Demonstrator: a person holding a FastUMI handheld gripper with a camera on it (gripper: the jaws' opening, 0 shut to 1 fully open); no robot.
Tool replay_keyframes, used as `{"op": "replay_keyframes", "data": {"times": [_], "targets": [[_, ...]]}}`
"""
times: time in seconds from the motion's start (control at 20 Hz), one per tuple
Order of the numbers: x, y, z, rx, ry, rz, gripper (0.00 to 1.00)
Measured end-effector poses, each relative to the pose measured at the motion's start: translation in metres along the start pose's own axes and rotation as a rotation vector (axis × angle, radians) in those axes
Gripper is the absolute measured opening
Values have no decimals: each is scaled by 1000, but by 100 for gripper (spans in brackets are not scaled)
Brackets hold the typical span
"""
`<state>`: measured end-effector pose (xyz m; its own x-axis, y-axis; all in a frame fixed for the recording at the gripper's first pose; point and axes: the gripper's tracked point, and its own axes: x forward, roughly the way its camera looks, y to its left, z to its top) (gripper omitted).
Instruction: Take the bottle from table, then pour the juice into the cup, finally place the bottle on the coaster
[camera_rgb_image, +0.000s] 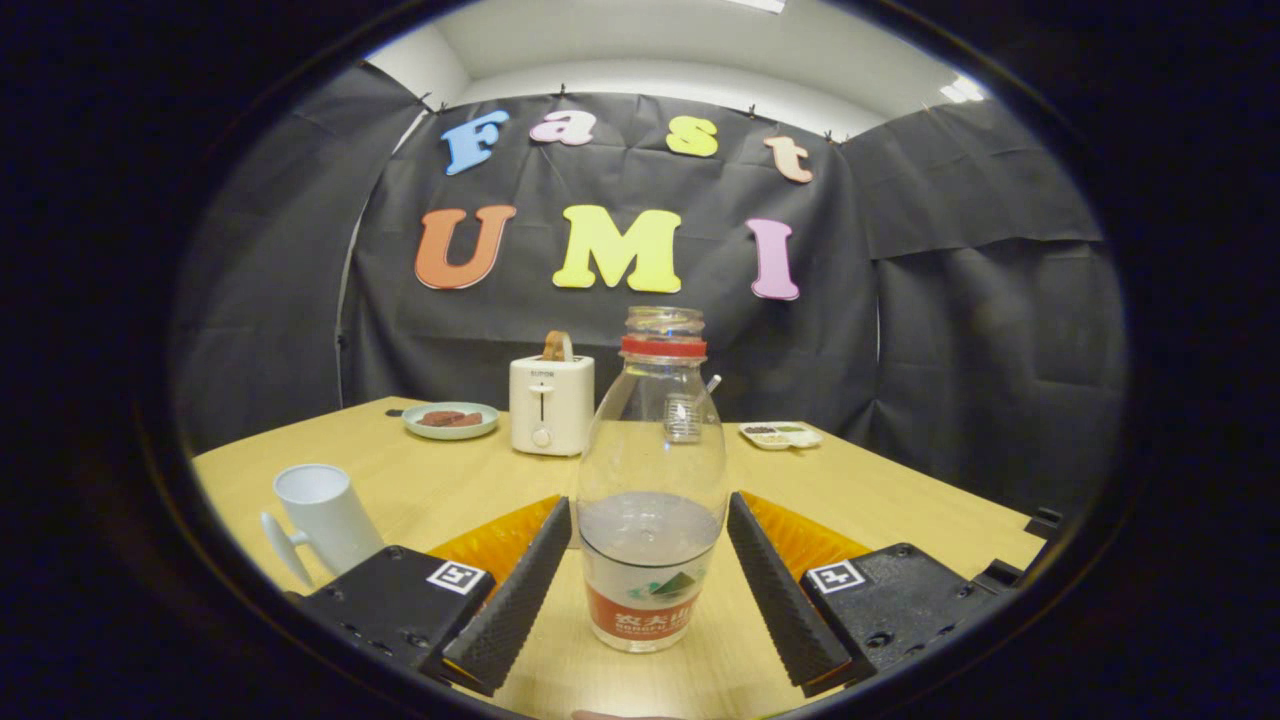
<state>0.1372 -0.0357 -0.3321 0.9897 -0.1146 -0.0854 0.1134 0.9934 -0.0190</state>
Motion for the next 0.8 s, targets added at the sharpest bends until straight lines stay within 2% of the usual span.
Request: {"op": "replay_keyframes", "data": {"times": [0.05, 0.2, 0.4, 0.65, 0.8], "targets": [[1, 0, 1, -5, -4, -2, 100], [-1, -2, 15, -17, -51, -7, 83], [-11, -15, 38, -97, -114, -16, 82], [-26, -38, 68, -304, -113, -45, 82], [-37, -30, 76, -412, -112, -38, 82]]}}
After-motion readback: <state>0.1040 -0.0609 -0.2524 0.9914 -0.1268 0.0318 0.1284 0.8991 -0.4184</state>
